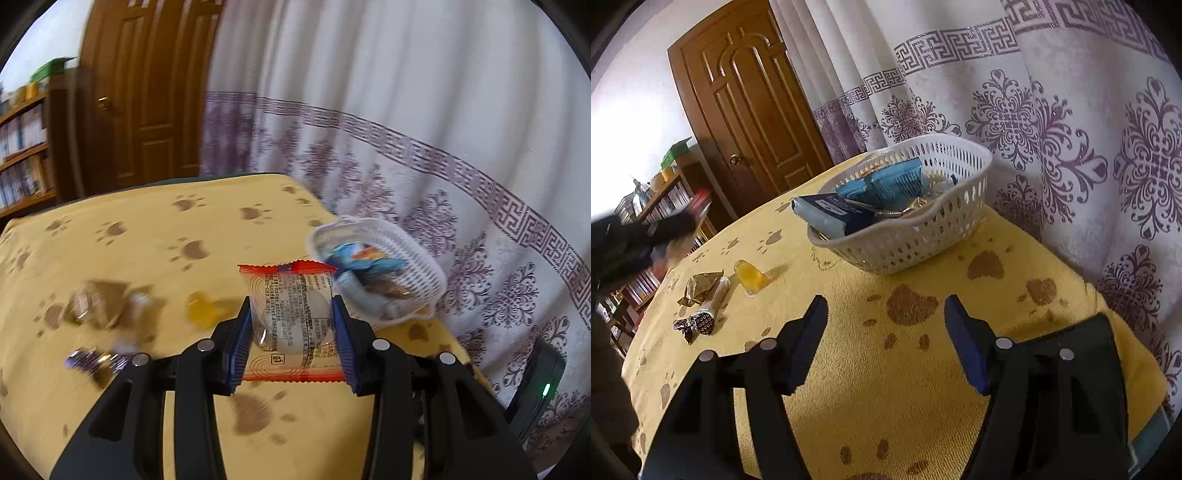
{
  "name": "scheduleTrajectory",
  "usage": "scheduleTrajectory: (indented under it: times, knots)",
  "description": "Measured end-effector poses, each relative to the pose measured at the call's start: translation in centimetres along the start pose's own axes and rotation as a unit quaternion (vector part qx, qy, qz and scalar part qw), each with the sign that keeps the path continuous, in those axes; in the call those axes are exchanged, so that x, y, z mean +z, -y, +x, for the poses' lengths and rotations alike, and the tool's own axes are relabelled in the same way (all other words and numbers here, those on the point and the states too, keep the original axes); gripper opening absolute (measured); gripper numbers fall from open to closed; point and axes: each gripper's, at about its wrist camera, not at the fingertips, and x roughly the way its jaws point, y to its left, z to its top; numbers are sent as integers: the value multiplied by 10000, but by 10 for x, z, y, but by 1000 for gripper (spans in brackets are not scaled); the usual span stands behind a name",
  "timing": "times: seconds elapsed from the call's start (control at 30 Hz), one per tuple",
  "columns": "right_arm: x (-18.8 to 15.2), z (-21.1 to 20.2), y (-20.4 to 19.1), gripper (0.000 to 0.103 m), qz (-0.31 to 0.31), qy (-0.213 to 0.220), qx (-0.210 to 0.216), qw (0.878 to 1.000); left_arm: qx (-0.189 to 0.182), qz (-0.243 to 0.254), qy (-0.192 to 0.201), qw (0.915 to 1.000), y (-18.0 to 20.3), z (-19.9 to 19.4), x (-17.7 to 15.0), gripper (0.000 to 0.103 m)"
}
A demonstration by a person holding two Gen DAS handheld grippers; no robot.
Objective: Organize snacks
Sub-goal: 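Carry the clear wrapped snack into the basket and open the left gripper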
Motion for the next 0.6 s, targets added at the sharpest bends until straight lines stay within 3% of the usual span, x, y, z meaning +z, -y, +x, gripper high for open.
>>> scheduleTrajectory:
  times: [0.4, 0.6]
  knots:
    - [-3, -8, 0, 69, 9, 189, 153, 9997, -785, 831, -483, 9923, 64, 61, 29, 42]
    - [-3, -5, 0, 69, 15, 147, 146, 9998, -1116, 846, -584, 9884, 74, 73, 39, 43]
